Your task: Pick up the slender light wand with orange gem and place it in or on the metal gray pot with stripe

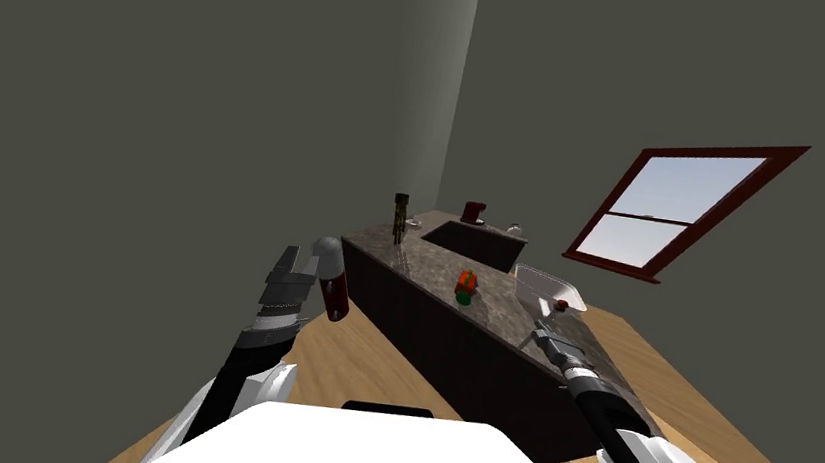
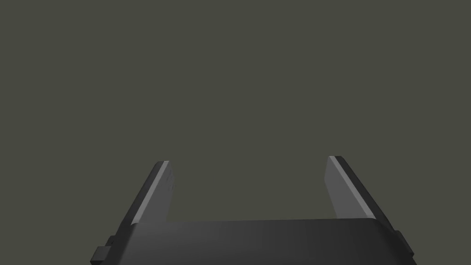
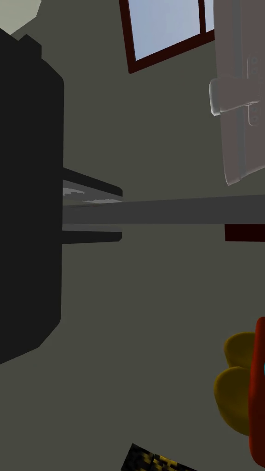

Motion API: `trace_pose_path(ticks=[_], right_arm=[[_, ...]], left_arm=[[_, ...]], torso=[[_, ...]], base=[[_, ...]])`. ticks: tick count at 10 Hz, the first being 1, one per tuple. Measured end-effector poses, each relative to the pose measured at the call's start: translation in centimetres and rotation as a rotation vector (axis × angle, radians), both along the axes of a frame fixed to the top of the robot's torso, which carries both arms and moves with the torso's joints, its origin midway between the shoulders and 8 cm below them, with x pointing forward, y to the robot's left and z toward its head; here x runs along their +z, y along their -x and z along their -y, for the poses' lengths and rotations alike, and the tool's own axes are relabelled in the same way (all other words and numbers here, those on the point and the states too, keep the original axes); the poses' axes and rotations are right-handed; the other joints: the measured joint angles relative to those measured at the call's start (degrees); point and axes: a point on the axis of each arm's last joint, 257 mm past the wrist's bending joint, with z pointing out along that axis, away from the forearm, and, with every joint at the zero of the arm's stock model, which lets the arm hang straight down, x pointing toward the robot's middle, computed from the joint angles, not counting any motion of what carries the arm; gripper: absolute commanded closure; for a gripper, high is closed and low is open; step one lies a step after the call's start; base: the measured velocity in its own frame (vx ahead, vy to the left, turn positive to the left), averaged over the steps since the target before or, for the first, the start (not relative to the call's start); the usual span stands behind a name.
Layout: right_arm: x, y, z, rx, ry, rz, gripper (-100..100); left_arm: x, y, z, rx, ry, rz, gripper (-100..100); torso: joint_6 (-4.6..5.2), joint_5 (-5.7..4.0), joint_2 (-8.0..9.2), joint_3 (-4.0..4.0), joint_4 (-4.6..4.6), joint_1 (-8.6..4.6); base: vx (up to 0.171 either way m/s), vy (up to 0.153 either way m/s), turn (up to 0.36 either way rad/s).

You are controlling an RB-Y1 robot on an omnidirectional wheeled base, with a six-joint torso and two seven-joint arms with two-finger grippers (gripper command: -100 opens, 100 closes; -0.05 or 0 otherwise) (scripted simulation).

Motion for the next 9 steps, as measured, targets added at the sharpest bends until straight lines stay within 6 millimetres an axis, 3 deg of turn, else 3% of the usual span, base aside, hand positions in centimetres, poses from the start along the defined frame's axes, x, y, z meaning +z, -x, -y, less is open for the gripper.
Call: trace_pose_path(ticks=[6, 9], right_arm=[[2.7, -0.3, 3.9, -0.083, 0.012, -0.005, 100], [4.8, -0.8, 5.9, -0.145, 0.031, 0.012, 100]], left_arm=[[0.0, 0.0, 0.0, 0.000, 0.000, 0.000, 0], [0.0, 0.0, 0.0, 0.000, 0.000, 0.000, 0]], torso=[[0.00, 0.02, -0.29, -0.15, -0.02, -0.25], [-0.07, 0.03, -0.60, -0.32, -0.07, -0.24]], base=[[-0.020, -0.101, 0.130], [0.042, -0.139, 0.148]])
